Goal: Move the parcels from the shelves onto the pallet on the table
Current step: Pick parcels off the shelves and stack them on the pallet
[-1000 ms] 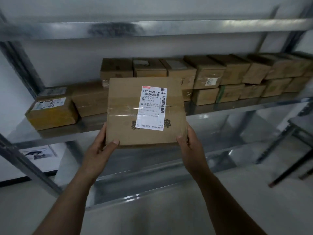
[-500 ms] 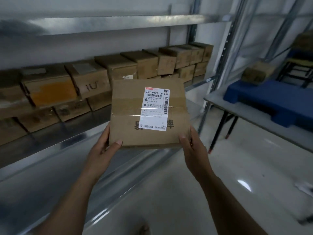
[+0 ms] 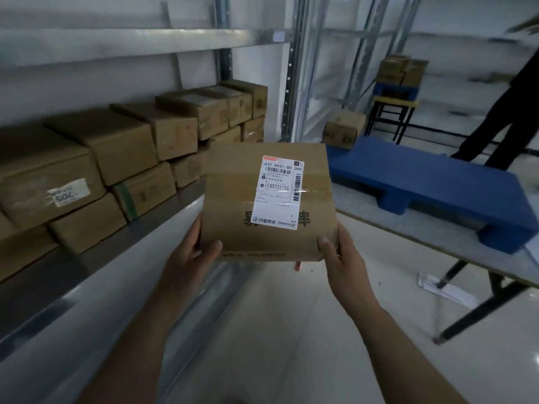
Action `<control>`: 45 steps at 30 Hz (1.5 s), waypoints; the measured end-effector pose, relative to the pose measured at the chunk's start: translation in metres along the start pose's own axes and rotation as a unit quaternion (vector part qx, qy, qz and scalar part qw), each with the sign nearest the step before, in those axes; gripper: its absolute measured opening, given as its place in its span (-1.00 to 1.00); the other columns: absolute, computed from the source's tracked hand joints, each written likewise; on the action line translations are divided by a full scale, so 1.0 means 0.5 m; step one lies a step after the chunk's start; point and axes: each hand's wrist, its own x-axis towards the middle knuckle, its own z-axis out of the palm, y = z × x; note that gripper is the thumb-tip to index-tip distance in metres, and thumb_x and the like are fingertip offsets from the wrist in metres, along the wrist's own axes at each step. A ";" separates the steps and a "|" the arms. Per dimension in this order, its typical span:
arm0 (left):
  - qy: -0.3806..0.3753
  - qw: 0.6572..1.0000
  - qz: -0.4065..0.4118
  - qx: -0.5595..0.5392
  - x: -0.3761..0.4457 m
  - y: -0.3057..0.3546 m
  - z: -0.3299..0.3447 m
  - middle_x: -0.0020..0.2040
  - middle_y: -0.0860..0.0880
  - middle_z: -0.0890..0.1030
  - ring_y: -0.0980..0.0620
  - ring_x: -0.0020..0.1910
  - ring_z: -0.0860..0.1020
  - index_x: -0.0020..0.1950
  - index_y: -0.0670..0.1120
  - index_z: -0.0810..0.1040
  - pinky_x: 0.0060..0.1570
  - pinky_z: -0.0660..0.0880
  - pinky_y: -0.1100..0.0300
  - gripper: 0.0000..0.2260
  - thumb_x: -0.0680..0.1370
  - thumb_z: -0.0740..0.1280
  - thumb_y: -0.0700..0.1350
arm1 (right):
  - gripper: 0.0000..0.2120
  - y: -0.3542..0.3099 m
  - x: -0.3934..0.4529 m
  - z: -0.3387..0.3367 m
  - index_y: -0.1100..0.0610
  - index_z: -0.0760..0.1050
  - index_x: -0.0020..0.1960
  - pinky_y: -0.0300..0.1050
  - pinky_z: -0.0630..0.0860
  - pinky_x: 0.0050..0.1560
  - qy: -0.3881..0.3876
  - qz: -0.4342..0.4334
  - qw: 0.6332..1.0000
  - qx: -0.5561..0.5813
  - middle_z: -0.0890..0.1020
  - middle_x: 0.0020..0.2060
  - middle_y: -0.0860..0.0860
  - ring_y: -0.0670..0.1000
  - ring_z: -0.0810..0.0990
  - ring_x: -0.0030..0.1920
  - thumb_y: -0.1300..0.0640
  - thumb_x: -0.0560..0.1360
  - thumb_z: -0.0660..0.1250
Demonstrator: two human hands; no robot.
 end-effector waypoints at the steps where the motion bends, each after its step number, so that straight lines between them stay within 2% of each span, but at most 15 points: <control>1: -0.010 1.000 0.003 0.007 0.038 0.001 0.009 0.29 0.29 0.40 0.28 0.22 0.40 0.47 0.30 0.13 0.15 0.32 0.23 -0.35 0.40 0.24 0.24 | -0.62 -0.002 0.027 -0.005 -0.06 0.24 0.43 -0.40 0.38 -0.08 0.010 0.007 1.000 -0.003 0.51 0.09 -0.21 -0.22 0.52 0.04 -0.02 0.61 0.11; 3: -0.025 1.000 0.010 0.016 0.112 0.008 0.033 0.31 0.24 0.37 0.20 0.25 0.37 0.49 0.27 0.10 0.18 0.29 0.18 -0.34 0.41 0.21 0.22 | -0.69 0.001 0.080 -0.015 -0.09 0.27 0.36 -0.47 0.39 -0.23 0.032 0.023 0.999 -0.003 0.52 0.02 -0.23 -0.26 0.53 -0.04 0.00 0.62 0.12; 7: -0.063 0.997 0.037 0.009 0.237 0.017 0.092 0.28 0.25 0.34 0.21 0.25 0.34 0.49 0.25 0.08 0.17 0.27 0.22 -0.32 0.40 0.22 0.25 | -0.58 0.031 0.171 -0.034 -0.02 0.24 0.46 -0.38 0.34 -0.13 0.078 0.040 0.996 -0.011 0.50 0.18 -0.11 -0.08 0.47 0.11 -0.02 0.62 0.11; 10: -0.094 0.994 0.046 0.012 0.310 0.020 0.146 0.26 0.24 0.33 0.21 0.24 0.33 0.49 0.23 0.06 0.10 0.28 0.34 -0.41 0.53 0.26 0.12 | -0.57 0.058 0.223 -0.057 -0.01 0.22 0.47 -0.31 0.34 -0.12 0.105 0.050 0.993 -0.021 0.49 0.19 -0.10 -0.11 0.47 0.07 -0.03 0.62 0.10; 13: -0.124 0.990 0.060 0.019 0.369 0.022 0.211 0.27 0.20 0.36 0.18 0.27 0.35 0.50 0.19 0.08 0.11 0.31 0.41 -0.44 0.55 0.24 0.11 | -0.57 0.090 0.260 -0.092 0.00 0.24 0.46 -0.36 0.35 -0.13 0.129 0.067 0.989 -0.019 0.50 0.16 -0.10 -0.12 0.48 0.05 -0.03 0.61 0.13; 16: -0.156 0.986 0.058 0.027 0.422 0.024 0.288 0.24 0.24 0.37 0.22 0.21 0.37 0.49 0.20 0.09 -0.14 0.30 0.61 -0.49 0.60 0.22 0.00 | -0.59 0.127 0.295 -0.134 -0.02 0.28 0.40 -0.30 0.42 -0.10 0.153 0.081 0.985 -0.008 0.52 0.13 -0.14 -0.15 0.51 0.04 -0.03 0.58 0.19; 20: -0.187 0.980 0.059 0.039 0.500 0.032 0.401 0.25 0.23 0.36 0.21 0.22 0.37 0.49 0.22 0.08 0.15 0.29 0.31 -0.48 0.59 0.22 0.03 | -0.69 0.179 0.358 -0.198 -0.12 0.28 0.28 -0.35 0.40 -0.15 0.182 0.100 0.978 0.003 0.50 0.01 -0.27 -0.23 0.50 -0.01 0.01 0.57 0.24; 23: -0.223 0.972 0.061 0.050 0.568 0.041 0.492 0.33 0.18 0.34 0.13 0.33 0.33 0.49 0.24 0.04 0.25 0.28 0.16 -0.44 0.55 0.20 0.18 | -0.69 0.223 0.425 -0.256 -0.11 0.29 0.27 -0.36 0.41 -0.14 0.189 0.111 0.976 0.004 0.48 -0.01 -0.32 -0.25 0.50 -0.02 0.00 0.56 0.26; 27: -0.263 0.962 0.061 0.048 0.663 0.077 0.614 0.26 0.21 0.37 0.09 0.30 0.36 0.44 0.33 0.03 0.24 0.34 0.08 -0.41 0.43 0.13 0.29 | -0.62 0.276 0.532 -0.343 -0.10 0.31 0.32 -0.09 0.53 0.01 0.199 0.116 0.973 -0.005 0.51 0.02 -0.29 -0.18 0.53 0.01 -0.03 0.53 0.29; 29: -0.269 0.960 0.056 0.058 0.711 0.102 0.677 0.19 0.25 0.41 0.10 0.26 0.38 0.44 0.32 0.05 0.24 0.36 0.07 -0.44 0.47 0.13 0.28 | -0.59 0.299 0.583 -0.388 -0.09 0.30 0.33 -0.02 0.54 0.06 0.205 0.123 0.971 -0.004 0.50 0.03 -0.27 -0.16 0.52 0.01 -0.03 0.52 0.30; 32: -0.278 0.957 0.057 0.065 0.767 0.130 0.766 0.14 0.29 0.38 0.17 0.19 0.34 0.45 0.28 0.06 0.17 0.30 0.18 -0.55 0.61 0.15 0.10 | -0.54 0.335 0.646 -0.447 -0.08 0.25 0.33 0.02 0.54 0.08 0.199 0.143 0.969 0.001 0.50 0.08 -0.16 -0.10 0.52 0.04 -0.04 0.50 0.33; 36: -0.287 0.953 0.046 0.088 0.832 0.134 0.864 0.21 0.22 0.40 0.14 0.21 0.38 0.46 0.27 0.09 0.23 0.33 0.09 -0.52 0.59 0.18 0.11 | -0.51 0.385 0.718 -0.512 -0.10 0.23 0.32 -0.05 0.52 0.01 0.192 0.164 0.967 -0.012 0.49 0.04 -0.20 -0.09 0.51 0.02 -0.07 0.47 0.36; 39: -0.291 0.952 0.036 0.085 0.869 0.131 0.918 0.26 0.17 0.38 0.13 0.21 0.37 0.48 0.21 0.10 0.17 0.32 0.15 -0.47 0.56 0.24 0.10 | -0.47 0.419 0.764 -0.542 -0.04 0.24 0.36 -0.19 0.45 -0.14 0.186 0.181 0.965 -0.024 0.47 0.03 -0.18 -0.09 0.49 -0.01 -0.07 0.47 0.37; 43: -0.302 0.948 0.023 0.099 0.920 0.133 0.970 0.31 0.12 0.38 0.11 0.24 0.37 0.50 0.17 0.09 0.15 0.31 0.18 -0.45 0.57 0.25 0.06 | -0.40 0.451 0.819 -0.567 0.00 0.21 0.41 -0.02 0.51 0.03 0.178 0.206 0.962 -0.028 0.48 0.12 -0.08 0.00 0.49 0.08 -0.10 0.46 0.37; 45: -0.294 0.950 0.015 0.103 0.948 0.127 0.992 0.37 0.08 0.36 0.10 0.26 0.36 0.52 0.12 0.08 0.18 0.30 0.17 -0.43 0.57 0.25 0.07 | -0.39 0.465 0.845 -0.572 0.01 0.20 0.42 -0.04 0.51 -0.01 0.172 0.212 0.961 -0.031 0.48 0.13 -0.06 0.00 0.49 0.06 -0.12 0.47 0.36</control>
